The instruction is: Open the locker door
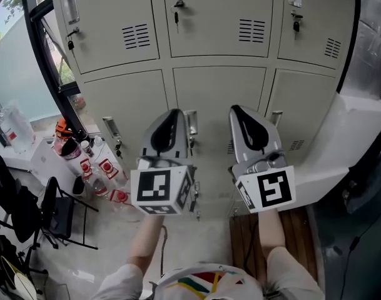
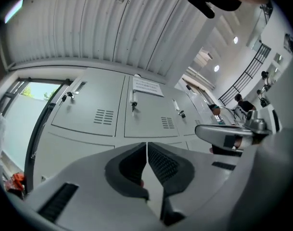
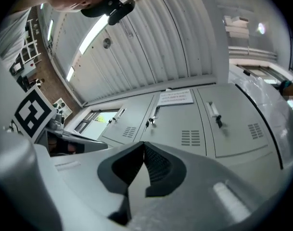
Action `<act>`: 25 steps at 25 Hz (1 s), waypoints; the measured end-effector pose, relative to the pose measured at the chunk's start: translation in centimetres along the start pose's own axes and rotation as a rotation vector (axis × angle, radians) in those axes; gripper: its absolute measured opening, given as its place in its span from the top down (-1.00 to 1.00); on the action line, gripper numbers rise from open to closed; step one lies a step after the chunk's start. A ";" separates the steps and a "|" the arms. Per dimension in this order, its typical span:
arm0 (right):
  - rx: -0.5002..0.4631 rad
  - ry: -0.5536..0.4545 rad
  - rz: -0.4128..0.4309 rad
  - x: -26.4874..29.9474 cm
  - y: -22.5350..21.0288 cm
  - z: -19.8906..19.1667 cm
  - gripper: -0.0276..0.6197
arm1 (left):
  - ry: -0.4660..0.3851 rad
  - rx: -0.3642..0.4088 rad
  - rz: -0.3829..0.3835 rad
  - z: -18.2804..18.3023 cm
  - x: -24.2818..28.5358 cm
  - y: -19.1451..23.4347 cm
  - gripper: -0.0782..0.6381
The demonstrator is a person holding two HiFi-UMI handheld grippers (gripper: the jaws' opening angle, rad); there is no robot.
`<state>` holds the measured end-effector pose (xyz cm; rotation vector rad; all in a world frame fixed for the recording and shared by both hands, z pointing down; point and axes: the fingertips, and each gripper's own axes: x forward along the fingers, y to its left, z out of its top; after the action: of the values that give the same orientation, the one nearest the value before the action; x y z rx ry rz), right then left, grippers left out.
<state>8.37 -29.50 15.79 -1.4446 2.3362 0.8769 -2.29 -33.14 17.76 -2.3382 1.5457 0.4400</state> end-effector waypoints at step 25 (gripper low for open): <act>-0.089 -0.127 0.033 13.7 -3.4 11.6 0.86 | -0.148 -0.032 -0.115 12.9 7.9 2.8 0.73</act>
<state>3.82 -33.37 -1.50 -1.3446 2.2593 1.0619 -3.05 -35.45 2.54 -2.3458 1.3394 0.5987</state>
